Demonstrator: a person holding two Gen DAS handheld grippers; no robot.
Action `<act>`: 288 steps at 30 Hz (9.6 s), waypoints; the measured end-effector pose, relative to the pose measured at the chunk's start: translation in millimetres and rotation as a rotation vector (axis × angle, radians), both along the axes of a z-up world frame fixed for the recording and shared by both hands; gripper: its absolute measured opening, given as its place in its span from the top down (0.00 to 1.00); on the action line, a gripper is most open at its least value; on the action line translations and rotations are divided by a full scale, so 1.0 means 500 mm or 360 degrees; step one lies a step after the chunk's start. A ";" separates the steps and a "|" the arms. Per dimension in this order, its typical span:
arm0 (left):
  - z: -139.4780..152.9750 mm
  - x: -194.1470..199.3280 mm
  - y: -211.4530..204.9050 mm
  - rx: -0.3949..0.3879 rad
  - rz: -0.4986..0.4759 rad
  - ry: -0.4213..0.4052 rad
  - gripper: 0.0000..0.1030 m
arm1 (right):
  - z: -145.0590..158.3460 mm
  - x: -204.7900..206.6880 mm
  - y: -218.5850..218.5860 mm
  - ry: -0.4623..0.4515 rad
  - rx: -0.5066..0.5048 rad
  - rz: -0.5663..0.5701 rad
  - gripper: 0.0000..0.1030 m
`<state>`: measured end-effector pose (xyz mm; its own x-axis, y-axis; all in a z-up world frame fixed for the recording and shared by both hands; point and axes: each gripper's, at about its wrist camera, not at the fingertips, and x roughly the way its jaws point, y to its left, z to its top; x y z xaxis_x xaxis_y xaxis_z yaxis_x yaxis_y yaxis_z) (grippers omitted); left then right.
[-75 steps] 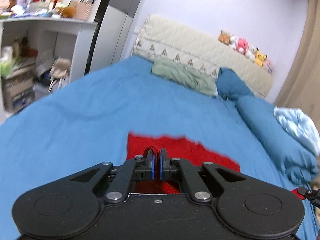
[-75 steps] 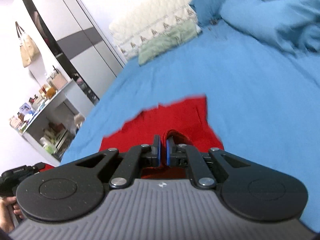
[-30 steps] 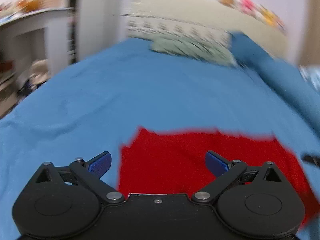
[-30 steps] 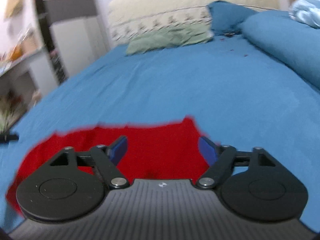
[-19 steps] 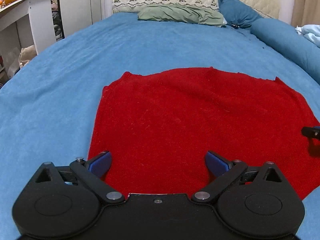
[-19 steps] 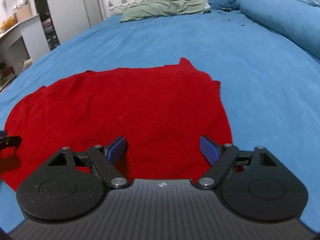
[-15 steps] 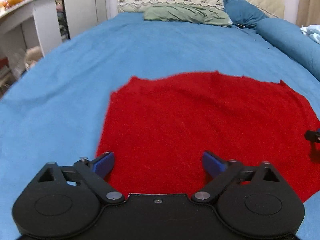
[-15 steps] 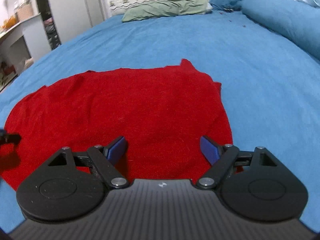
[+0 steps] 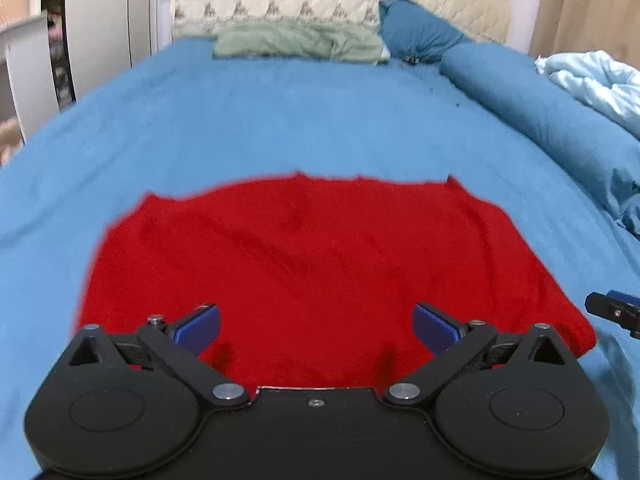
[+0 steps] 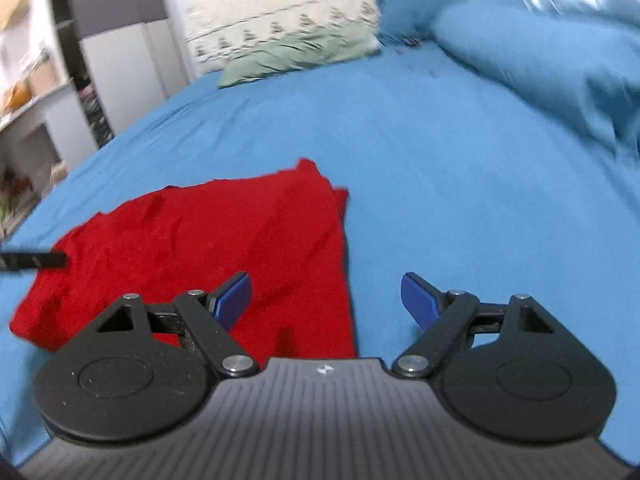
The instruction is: Fold small clothes
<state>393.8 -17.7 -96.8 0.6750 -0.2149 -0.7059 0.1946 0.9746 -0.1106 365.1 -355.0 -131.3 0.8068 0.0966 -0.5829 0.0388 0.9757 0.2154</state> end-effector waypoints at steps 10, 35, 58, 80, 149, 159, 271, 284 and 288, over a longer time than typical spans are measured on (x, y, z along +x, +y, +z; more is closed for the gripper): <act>-0.084 0.043 -0.025 0.0062 0.0075 0.0129 0.00 | -0.096 0.040 0.052 0.0050 -0.0162 -0.0027 0.20; 0.022 -0.040 0.194 -0.0099 0.0210 0.0062 0.00 | 0.172 0.099 0.236 -0.0218 0.0679 0.0355 0.76; -0.044 -0.172 0.372 -0.0408 0.0346 0.0091 0.00 | 0.093 0.035 0.513 -0.0213 0.0118 0.0697 0.14; -0.050 -0.154 0.381 -0.0481 0.0451 -0.0005 0.00 | -0.124 -0.036 0.521 -0.0064 -0.0301 0.0254 0.19; -0.043 -0.333 0.065 -0.0304 -0.0222 0.0163 0.75 | -0.010 -0.246 0.113 0.0385 0.0407 0.0407 0.63; -0.007 -0.340 0.061 -0.0240 -0.0097 0.0038 0.27 | 0.013 -0.271 0.090 0.0230 0.0392 0.0368 0.22; 0.226 -0.817 0.031 0.0171 0.0139 -0.0198 0.00 | 0.220 -0.790 0.250 0.0358 -0.0258 -0.0020 0.00; 0.221 -0.809 0.035 0.0172 0.0177 -0.0200 0.00 | 0.219 -0.785 0.250 0.0362 -0.0262 -0.0018 0.00; 0.217 -0.805 0.043 0.0158 0.0208 -0.0188 0.00 | 0.219 -0.784 0.249 0.0364 -0.0262 -0.0015 0.00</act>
